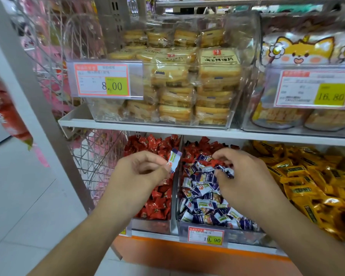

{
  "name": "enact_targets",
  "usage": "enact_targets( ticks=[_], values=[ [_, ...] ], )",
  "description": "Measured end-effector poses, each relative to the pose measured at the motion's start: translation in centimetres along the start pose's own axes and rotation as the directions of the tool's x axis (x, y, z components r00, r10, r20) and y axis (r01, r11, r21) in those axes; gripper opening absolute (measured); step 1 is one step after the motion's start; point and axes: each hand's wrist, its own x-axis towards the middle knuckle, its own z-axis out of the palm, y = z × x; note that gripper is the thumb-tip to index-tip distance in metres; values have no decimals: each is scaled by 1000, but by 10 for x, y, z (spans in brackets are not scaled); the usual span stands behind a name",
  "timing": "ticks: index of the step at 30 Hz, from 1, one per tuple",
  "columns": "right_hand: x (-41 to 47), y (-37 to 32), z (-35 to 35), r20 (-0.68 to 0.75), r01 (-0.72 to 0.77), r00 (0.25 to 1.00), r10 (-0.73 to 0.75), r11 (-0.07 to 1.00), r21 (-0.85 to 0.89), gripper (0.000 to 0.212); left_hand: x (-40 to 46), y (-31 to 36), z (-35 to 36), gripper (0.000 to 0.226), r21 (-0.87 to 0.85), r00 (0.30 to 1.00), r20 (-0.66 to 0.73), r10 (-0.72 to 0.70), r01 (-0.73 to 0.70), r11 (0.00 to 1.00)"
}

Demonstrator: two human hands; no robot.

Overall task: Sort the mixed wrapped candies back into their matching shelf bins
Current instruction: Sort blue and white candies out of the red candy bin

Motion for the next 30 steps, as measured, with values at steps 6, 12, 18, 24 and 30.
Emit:
enact_targets(
  ticks=[6, 12, 18, 24, 30],
  values=[
    [-3, -13, 10, 118, 99, 980, -160, 908, 408, 23, 0, 1, 5, 7, 79, 974, 214, 75, -94, 992],
    [6, -4, 4, 76, 23, 996, -36, 987, 159, 11, 11, 1, -21, 9, 159, 989, 133, 66, -87, 983],
    [1, -13, 7, 119, 153, 983, -139, 982, -113, 47, 35, -23, -67, 14, 519, 994, -16, 112, -87, 850],
    [-4, -27, 34, 203, 298, 937, -284, 953, -43, 45, 43, -49, -59, 48, 746, 974, 223, -41, -143, 651],
    [-4, -25, 46, 211, 313, 931, -298, 949, -41, 44, 48, -56, -44, 66, 763, 937, 316, -150, -158, 626]
  ],
)
